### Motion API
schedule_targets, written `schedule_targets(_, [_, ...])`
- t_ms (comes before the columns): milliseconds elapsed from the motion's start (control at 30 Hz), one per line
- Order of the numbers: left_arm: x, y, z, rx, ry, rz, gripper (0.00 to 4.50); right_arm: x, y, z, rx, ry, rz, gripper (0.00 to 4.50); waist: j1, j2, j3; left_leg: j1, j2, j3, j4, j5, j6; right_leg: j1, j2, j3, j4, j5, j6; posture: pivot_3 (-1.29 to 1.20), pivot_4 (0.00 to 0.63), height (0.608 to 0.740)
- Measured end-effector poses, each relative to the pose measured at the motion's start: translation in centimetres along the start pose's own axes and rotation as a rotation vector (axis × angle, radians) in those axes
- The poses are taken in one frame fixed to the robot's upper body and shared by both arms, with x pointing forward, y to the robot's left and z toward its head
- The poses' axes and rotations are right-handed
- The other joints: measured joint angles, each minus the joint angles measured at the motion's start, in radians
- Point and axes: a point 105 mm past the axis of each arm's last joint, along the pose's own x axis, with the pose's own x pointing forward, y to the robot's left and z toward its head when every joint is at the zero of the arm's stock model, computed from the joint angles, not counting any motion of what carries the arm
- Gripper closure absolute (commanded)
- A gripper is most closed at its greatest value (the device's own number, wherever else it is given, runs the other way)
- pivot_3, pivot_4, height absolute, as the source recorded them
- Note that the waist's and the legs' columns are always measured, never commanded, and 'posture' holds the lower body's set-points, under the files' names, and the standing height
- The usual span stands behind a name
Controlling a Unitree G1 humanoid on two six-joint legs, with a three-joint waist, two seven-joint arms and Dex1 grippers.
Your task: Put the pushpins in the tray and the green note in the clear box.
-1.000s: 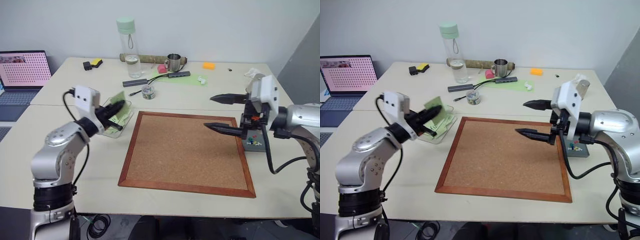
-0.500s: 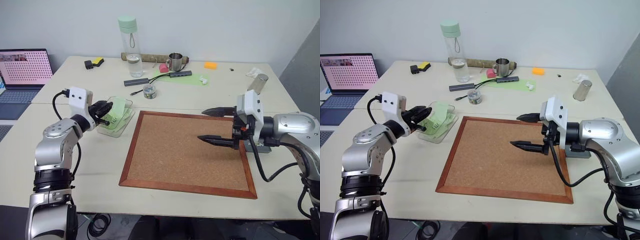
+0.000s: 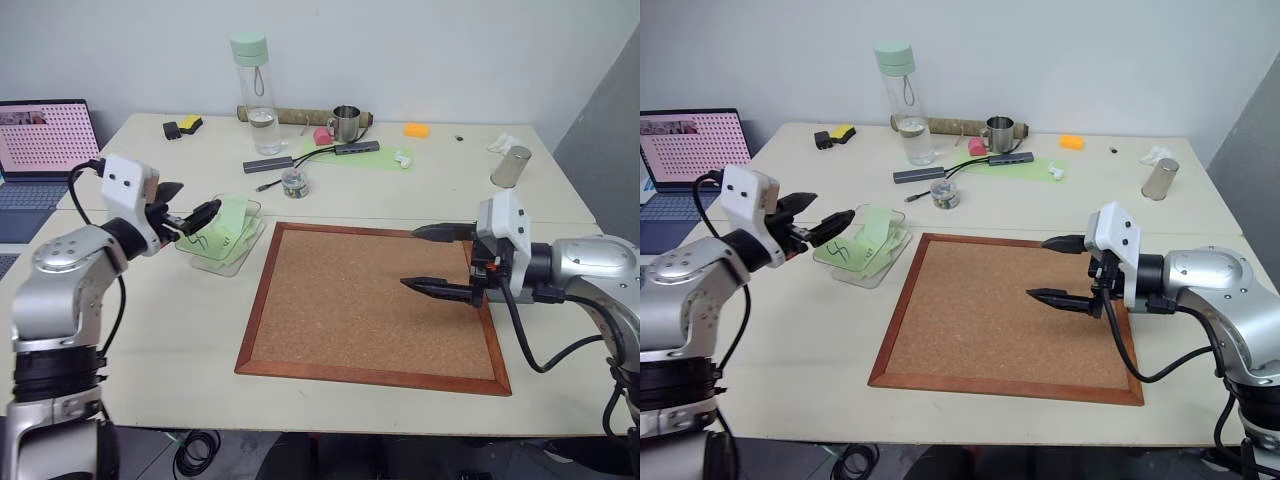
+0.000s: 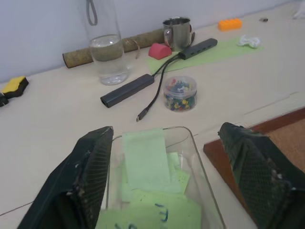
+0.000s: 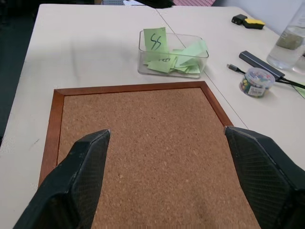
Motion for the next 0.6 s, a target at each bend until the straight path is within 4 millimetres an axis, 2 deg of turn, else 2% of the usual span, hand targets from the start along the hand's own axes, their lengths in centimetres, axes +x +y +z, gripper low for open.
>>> schedule_targets(167, [-4.0,0.9,-2.7,0.132,0.196,-0.086,0.46,-2.4,-0.7,-2.0,0.032,0.076,-0.096,0.48,0.000,0.002,0.001,0.000,0.000,0.000,-0.001,0.000,0.000,0.000,-0.001,0.000,-0.001,-0.001,-0.001,0.00,0.150,0.740])
schedule_targets(233, [-6.3,2.0,-4.4,0.203,0.310,-0.095,0.46,-4.4,-0.8,-3.6,0.040,0.158,-0.140,0.48,0.001,0.002,0.002,0.000,0.000,0.001,-0.002,0.000,0.001,0.000,-0.001,0.000,-0.001,-0.001,-0.001,0.00,0.150,0.740])
schedule_targets(333, [-8.6,3.2,-6.5,0.267,0.422,-0.096,0.46,-6.8,-1.0,-5.1,0.059,0.225,-0.181,0.48,0.004,0.003,0.002,0.001,0.000,0.001,-0.002,-0.001,0.001,0.001,-0.001,0.000,-0.001,-0.001,-0.001,0.00,0.150,0.740])
schedule_targets(433, [-11.2,4.6,-9.3,0.228,0.518,-0.069,0.46,-10.0,-1.6,-6.6,0.111,0.279,-0.263,0.48,0.005,0.003,0.002,0.001,0.000,0.001,-0.002,-0.001,0.002,0.001,-0.001,-0.001,-0.001,-0.001,-0.002,0.00,0.150,0.740])
schedule_targets(600, [-12.5,5.0,-10.0,0.202,0.528,-0.076,0.46,-13.2,-1.7,-7.6,0.140,0.320,-0.307,0.48,0.008,0.003,0.002,0.001,0.000,0.001,-0.002,-0.001,0.002,0.001,-0.001,-0.001,-0.001,-0.001,-0.002,0.00,0.150,0.740])
